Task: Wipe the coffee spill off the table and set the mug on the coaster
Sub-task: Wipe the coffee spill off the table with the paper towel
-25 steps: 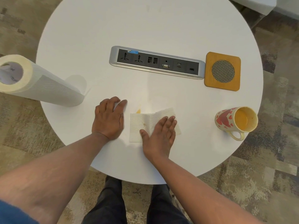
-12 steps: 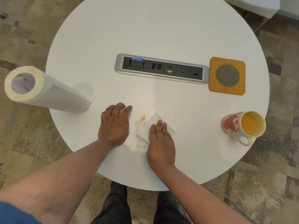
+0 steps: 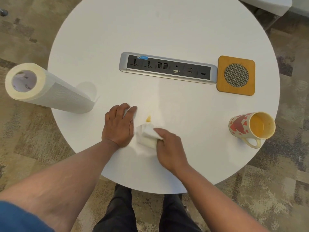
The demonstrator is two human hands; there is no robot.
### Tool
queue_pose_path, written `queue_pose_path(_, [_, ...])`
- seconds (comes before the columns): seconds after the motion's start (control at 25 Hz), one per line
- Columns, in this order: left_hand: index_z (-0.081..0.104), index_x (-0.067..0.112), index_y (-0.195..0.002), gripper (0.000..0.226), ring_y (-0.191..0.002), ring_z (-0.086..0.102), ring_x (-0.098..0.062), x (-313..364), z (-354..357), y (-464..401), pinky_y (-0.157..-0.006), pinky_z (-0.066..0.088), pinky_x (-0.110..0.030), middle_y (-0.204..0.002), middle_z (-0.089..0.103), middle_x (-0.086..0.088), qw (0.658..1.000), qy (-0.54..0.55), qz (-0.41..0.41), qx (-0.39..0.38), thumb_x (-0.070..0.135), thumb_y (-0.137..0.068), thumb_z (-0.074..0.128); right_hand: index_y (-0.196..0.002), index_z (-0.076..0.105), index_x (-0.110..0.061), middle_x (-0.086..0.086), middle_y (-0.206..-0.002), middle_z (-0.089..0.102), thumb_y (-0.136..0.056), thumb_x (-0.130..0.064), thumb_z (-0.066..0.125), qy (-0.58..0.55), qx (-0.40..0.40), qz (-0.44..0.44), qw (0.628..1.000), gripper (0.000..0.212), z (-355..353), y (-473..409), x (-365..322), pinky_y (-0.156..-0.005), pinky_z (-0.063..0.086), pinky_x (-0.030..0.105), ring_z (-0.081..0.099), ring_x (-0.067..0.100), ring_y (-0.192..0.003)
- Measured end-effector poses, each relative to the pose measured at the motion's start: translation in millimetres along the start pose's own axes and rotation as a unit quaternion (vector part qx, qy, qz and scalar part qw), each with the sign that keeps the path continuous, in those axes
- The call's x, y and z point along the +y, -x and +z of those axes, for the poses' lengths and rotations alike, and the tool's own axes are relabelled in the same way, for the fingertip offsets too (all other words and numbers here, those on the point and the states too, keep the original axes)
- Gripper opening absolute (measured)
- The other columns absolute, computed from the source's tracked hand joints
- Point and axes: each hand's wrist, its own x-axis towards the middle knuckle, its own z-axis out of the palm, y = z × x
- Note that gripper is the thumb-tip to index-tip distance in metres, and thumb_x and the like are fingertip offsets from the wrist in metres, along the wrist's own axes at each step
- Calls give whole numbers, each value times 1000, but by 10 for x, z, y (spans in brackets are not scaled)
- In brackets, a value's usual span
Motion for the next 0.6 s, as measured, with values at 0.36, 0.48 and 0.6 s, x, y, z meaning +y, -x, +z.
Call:
queue_pose_path(0.36, [52,23,-140,50,-126,39,-35,8,-18,2,-100,30,-47,-140,47,-5,1000,-3,-1,-3,24,-91,42,-87,64,-18,-8,-88,69,-81,2,48,-48,169,17,984,27,-736,-647,78,-64,46,28,61,17,-82])
queue_pose_path(0.48, [52,23,-140,51,-127,39,-35,12,-26,-2,-101,31,-48,-140,47,-5,1000,-5,-1,-6,26,-91,39,-88,55,-12,5,-93,67,-80,6,44,20,199,-69,977,23,-762,-806,137,-69,46,36,56,28,-84])
queue_pose_path(0.6, [53,24,-141,52,-128,38,-34,10,-25,1,-101,30,-47,-141,47,-4,1000,-5,-3,-11,27,-91,38,-88,49,-11,6,-91,61,-79,3,48,151,145,-142,967,17,-632,-873,267,-60,39,39,50,30,-79])
